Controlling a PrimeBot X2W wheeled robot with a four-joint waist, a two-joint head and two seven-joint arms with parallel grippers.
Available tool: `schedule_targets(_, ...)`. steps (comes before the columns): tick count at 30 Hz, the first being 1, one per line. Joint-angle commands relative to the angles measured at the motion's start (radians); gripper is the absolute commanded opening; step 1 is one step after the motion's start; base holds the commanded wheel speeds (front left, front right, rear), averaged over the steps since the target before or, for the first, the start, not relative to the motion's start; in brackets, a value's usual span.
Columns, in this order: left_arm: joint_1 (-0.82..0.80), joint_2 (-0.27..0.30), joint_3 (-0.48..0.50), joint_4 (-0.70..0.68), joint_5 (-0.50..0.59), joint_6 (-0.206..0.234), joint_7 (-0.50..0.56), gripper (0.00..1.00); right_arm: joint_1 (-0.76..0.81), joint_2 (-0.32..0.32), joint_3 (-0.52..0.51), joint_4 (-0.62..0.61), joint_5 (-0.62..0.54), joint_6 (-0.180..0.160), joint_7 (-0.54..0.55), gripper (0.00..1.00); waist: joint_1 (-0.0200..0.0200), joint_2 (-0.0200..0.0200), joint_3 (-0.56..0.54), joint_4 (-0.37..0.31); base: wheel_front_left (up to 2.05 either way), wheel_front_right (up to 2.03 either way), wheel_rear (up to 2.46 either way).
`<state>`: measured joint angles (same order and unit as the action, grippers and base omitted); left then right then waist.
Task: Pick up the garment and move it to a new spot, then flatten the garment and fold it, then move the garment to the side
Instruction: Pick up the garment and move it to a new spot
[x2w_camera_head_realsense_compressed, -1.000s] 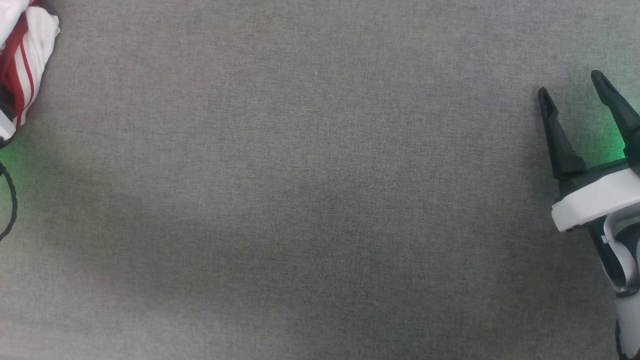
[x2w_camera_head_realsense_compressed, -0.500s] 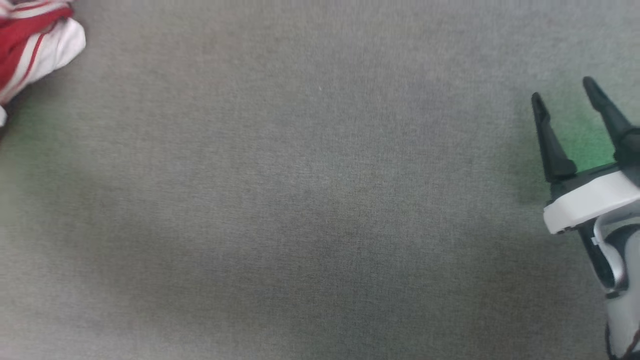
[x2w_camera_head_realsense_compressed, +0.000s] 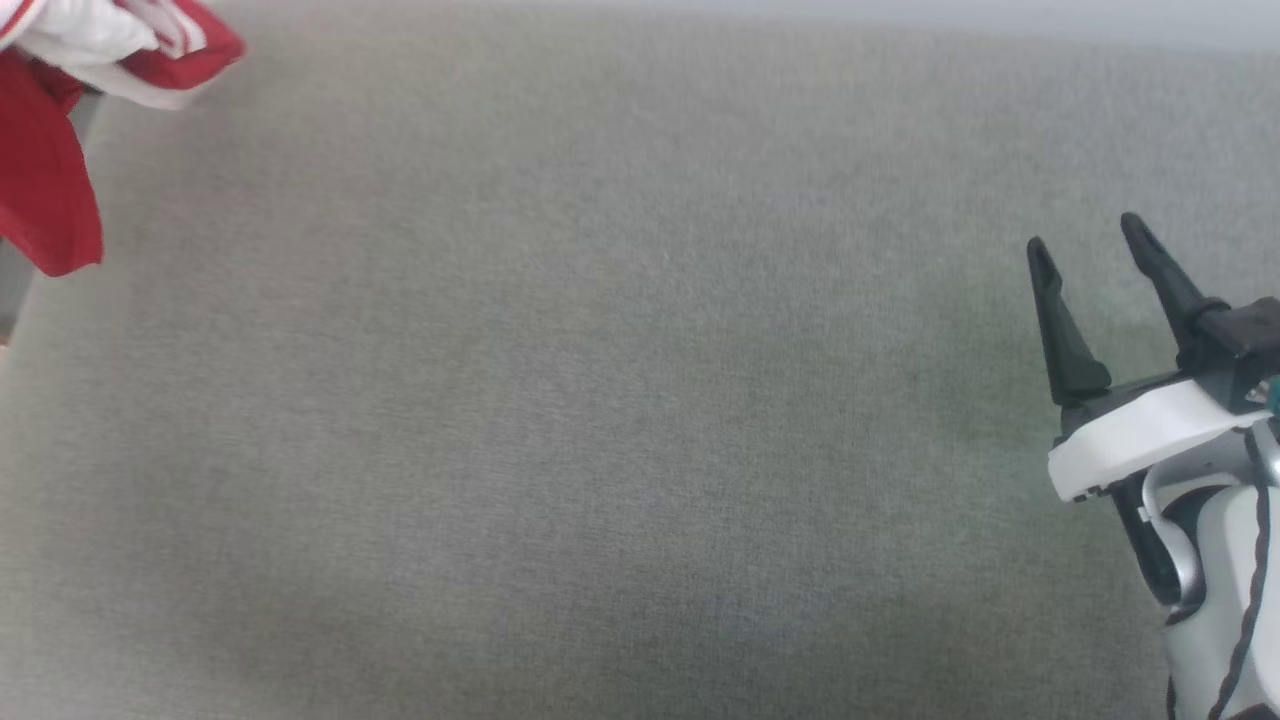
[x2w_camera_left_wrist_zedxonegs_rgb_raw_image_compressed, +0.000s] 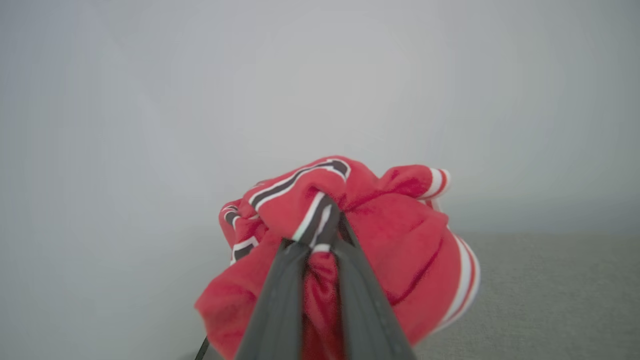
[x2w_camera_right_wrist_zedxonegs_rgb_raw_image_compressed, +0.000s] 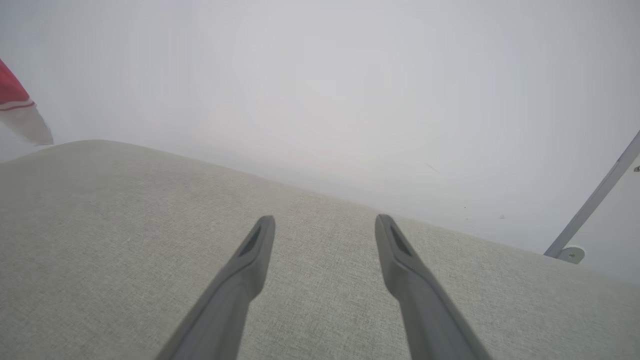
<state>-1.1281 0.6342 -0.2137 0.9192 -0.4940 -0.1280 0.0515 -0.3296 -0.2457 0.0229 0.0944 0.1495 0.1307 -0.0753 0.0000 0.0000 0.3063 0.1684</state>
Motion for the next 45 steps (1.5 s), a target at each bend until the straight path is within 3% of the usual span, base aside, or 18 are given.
schedule_targets(1, 0.021, 0.019, -0.012, -0.060, -0.013, -0.002, 0.018, 0.00, 0.016, 0.011, -0.006, 0.008, 0.004, 0.000, -0.011, 1.00, 0.0000, 0.0000, -0.044, 0.011, 0.00, 0.00, 0.00)
schedule_targets(7, 0.092, 0.065, -0.023, -0.288, -0.042, 0.002, 0.111, 0.00, 0.029, 0.028, -0.023, 0.027, 0.010, 0.000, -0.032, 1.00, 0.0000, 0.0000, -0.093, 0.008, 0.00, 0.00, 0.00)
schedule_targets(11, 0.162, 0.090, -0.013, -0.461, -0.067, 0.033, 0.186, 0.00, 0.029, 0.040, -0.037, 0.036, 0.010, 0.000, -0.042, 1.00, 0.0000, 0.0000, -0.110, -0.017, 0.00, 0.00, 0.00)
schedule_targets(16, 0.256, 0.114, -0.007, -0.713, -0.085, 0.105, 0.291, 0.00, 0.016, 0.047, -0.056, 0.041, 0.009, 0.000, -0.058, 1.00, 0.0000, 0.0000, -0.109, -0.076, 0.00, 0.00, 0.00)
schedule_targets(17, 0.256, 0.114, -0.007, -0.713, -0.085, 0.105, 0.291, 0.00, 0.016, 0.047, -0.056, 0.041, 0.009, 0.000, -0.058, 1.00, 0.0000, 0.0000, -0.109, -0.076, 0.00, 0.00, 0.00)
schedule_targets(22, 0.319, 0.122, -0.018, -0.930, -0.093, 0.164, 0.386, 0.00, 0.003, 0.061, -0.080, 0.054, 0.013, 0.000, -0.078, 1.00, 0.0000, 0.0000, -0.094, -0.161, 0.00, 0.00, 0.00)
schedule_targets(27, 0.331, 0.100, -0.065, -1.076, -0.077, 0.193, 0.458, 0.00, -0.006, 0.076, -0.105, 0.074, 0.015, 0.000, -0.105, 1.00, 0.0000, 0.0000, -0.074, -0.255, 0.00, 0.00, 0.00)
schedule_targets(36, 0.255, -0.002, -0.191, -1.151, -0.071, 0.181, 0.534, 0.00, -0.024, 0.113, -0.127, 0.121, 0.020, 0.000, -0.146, 1.00, 0.0000, 0.0000, -0.031, -0.396, 0.00, 0.00, 0.00)
schedule_targets(45, 0.324, -0.081, -0.300, -1.099, -0.097, 0.177, 0.571, 0.00, -0.020, 0.142, -0.137, 0.165, 0.025, 0.000, -0.175, 1.00, 0.0000, 0.0000, -0.004, -0.437, 0.00, 0.00, 0.00)
